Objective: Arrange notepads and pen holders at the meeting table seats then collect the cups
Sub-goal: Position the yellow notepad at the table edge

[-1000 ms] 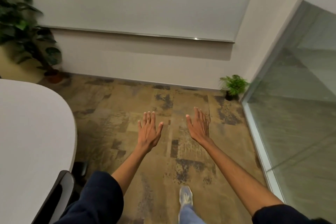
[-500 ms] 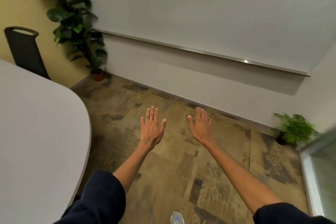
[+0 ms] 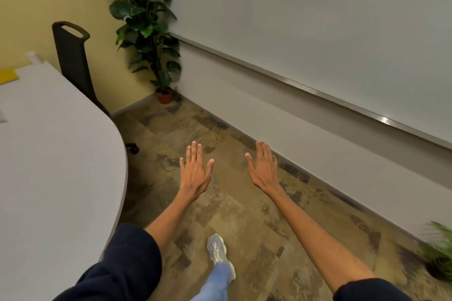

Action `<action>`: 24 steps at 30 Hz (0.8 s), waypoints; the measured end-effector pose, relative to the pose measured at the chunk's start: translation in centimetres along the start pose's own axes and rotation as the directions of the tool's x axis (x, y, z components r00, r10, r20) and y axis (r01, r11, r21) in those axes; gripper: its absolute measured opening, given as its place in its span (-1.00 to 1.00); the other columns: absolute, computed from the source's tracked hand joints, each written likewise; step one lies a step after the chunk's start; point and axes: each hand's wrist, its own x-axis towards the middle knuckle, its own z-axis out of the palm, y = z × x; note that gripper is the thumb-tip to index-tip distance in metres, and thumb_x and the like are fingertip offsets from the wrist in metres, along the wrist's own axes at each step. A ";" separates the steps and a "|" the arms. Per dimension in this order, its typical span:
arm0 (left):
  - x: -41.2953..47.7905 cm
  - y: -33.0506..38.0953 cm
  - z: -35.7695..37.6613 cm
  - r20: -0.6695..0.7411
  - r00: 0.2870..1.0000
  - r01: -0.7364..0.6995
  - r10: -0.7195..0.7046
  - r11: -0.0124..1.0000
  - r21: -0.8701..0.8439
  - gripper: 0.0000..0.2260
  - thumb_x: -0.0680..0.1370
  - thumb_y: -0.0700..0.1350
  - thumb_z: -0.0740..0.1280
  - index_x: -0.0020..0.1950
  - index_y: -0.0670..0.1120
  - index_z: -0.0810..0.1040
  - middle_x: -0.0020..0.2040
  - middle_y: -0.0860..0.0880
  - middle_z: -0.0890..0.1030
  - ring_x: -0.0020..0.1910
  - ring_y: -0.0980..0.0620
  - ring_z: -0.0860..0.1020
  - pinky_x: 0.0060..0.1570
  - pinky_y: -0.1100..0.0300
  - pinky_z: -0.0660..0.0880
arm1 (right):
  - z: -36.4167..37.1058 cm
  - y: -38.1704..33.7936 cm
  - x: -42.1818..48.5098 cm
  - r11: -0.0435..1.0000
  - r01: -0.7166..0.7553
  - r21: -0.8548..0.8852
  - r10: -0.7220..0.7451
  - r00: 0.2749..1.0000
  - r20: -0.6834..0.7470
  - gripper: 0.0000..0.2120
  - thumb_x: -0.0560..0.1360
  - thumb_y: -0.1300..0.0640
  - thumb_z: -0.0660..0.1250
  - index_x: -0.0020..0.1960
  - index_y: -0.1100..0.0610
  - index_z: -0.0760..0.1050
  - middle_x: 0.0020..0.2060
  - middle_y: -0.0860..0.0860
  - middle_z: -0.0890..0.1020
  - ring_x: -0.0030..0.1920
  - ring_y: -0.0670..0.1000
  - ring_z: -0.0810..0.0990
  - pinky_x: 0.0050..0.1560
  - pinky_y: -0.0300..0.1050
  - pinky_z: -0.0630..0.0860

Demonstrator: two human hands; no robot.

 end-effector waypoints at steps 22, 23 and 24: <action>34.0 -9.0 -3.7 -0.095 0.955 0.277 -0.282 0.959 -0.065 -0.37 0.65 0.22 -0.10 0.61 -0.09 -0.13 0.61 -0.05 -0.16 0.59 -0.02 -0.20 0.55 -0.15 -0.15 | 11.8 -12.5 36.3 0.980 0.197 -0.002 -0.193 0.959 0.206 -0.41 0.65 -0.15 0.00 0.58 0.12 0.06 0.58 0.04 0.10 0.59 0.04 0.03 0.55 0.20 0.05; 35.1 -9.8 -3.9 -0.096 0.952 0.287 -0.292 0.956 -0.062 -0.37 0.65 0.23 -0.11 0.61 -0.08 -0.13 0.61 -0.04 -0.17 0.59 -0.01 -0.21 0.55 -0.15 -0.15 | 12.8 -13.4 37.6 0.979 0.204 0.002 -0.200 0.955 0.218 -0.41 0.65 -0.14 0.01 0.58 0.12 0.06 0.58 0.04 0.11 0.59 0.04 0.03 0.55 0.19 0.06; 36.2 -10.5 -4.0 -0.101 0.951 0.289 -0.293 0.956 -0.049 -0.37 0.64 0.23 -0.12 0.61 -0.08 -0.12 0.61 -0.04 -0.17 0.59 -0.01 -0.21 0.56 -0.14 -0.15 | 13.9 -14.4 38.9 0.978 0.210 0.005 -0.205 0.952 0.227 -0.41 0.65 -0.13 0.02 0.58 0.12 0.06 0.58 0.04 0.11 0.58 0.03 0.03 0.55 0.19 0.07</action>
